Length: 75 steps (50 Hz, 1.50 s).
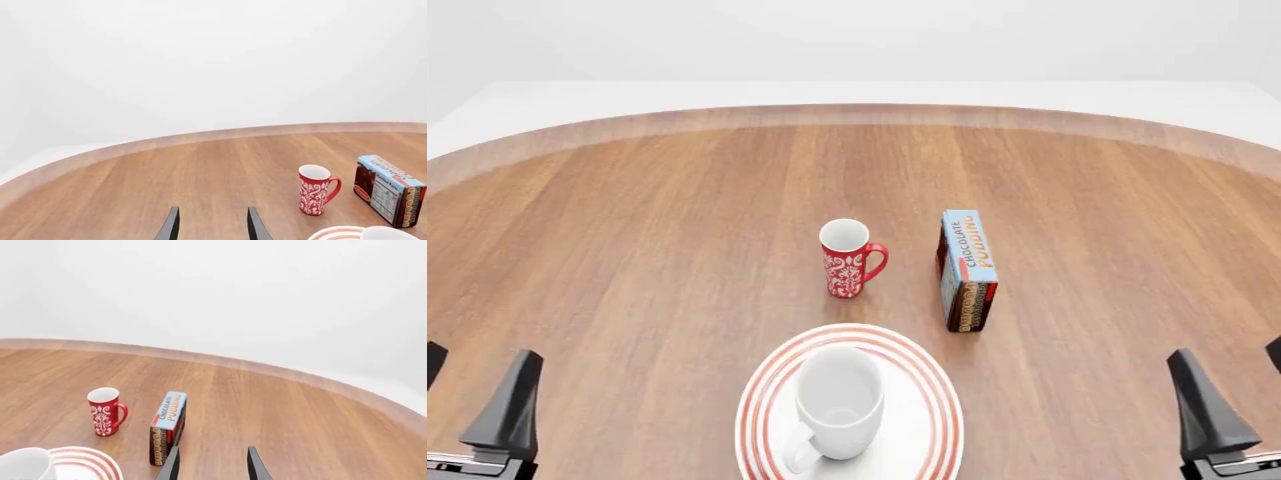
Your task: Pick up the white mug and put it on the plate, and put the chocolate pudding to the right of the plate.
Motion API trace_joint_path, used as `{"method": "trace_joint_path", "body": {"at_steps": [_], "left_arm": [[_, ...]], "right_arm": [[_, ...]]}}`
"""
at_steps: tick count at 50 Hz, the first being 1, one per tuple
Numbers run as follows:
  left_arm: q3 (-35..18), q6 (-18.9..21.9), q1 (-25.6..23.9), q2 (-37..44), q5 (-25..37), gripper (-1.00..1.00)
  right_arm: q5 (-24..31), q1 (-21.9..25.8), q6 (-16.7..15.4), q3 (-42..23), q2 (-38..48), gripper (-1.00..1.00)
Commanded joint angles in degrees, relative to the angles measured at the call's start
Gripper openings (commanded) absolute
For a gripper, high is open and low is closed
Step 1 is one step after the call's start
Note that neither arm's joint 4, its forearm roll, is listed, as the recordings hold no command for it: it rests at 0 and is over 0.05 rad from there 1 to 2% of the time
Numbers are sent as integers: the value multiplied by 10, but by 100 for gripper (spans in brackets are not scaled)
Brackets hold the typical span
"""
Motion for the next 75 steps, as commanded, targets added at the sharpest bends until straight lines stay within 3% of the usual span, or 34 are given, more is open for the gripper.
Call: {"method": "trace_joint_path", "body": {"at_steps": [1, 37, 75], "left_arm": [[0, -4, -2, 0, 0, 100], [1, -12, -6, 0, 3, 100], [1, -20, -2, 0, 3, 100]], "right_arm": [[16, 19, -21, -30, 13, 100], [-114, 78, -18, -119, 283, 100], [-126, 84, 4, -256, 531, 100]]}}
